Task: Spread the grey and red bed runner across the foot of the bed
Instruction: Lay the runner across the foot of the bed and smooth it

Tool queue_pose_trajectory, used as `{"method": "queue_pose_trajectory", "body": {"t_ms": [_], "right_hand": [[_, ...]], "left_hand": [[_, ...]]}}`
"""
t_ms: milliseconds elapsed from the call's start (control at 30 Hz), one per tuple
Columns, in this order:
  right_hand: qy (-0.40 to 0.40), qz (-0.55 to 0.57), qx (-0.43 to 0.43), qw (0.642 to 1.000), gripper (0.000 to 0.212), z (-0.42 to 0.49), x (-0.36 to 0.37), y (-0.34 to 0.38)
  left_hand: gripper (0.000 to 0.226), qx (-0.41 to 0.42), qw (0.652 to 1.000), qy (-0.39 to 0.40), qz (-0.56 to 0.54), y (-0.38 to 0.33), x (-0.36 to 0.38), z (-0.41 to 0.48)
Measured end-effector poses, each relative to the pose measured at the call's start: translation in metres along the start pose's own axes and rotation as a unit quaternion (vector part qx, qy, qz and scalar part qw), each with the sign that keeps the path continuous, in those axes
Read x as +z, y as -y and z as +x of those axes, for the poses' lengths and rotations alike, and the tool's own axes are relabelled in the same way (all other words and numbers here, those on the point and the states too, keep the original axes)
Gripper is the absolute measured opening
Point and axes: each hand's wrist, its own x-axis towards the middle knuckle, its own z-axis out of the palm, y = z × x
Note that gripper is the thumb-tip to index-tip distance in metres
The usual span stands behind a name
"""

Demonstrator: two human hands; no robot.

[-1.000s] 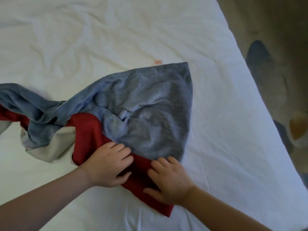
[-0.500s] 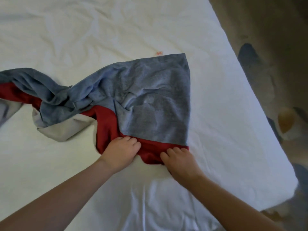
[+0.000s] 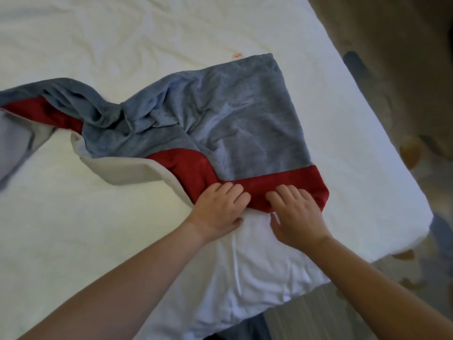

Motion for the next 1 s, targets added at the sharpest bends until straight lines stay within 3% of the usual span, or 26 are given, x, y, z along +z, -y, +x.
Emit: {"method": "queue_pose_trajectory", "body": {"t_ms": [133,300,467,633,800,1000], "right_hand": [[0.035,-0.020,0.014,0.999,0.031,-0.001,0.008,0.034],[0.043,-0.107,0.045,0.992,0.031,0.008,0.009,0.026],[0.085,-0.117,0.034,0.989,0.023,0.010,0.006,-0.004],[0.062,-0.099,0.022,0.993,0.021,0.000,0.003,-0.045],[0.074,-0.107,0.011,0.991,0.020,-0.011,0.000,-0.096],[0.128,-0.129,0.036,0.983,0.018,-0.040,-0.002,-0.156]], "left_hand": [[0.029,-0.013,0.996,0.062,0.059,0.028,0.004,-0.036],[0.015,-0.035,0.992,0.048,0.112,0.037,0.004,-0.042],[0.025,-0.081,0.996,0.017,0.015,0.010,0.009,-0.031],[0.025,-0.095,0.995,0.013,-0.039,-0.032,0.018,-0.019],[0.006,-0.117,0.988,0.033,-0.097,-0.070,0.022,0.012],[0.015,-0.108,0.986,0.081,-0.099,-0.113,0.022,0.052]]}}
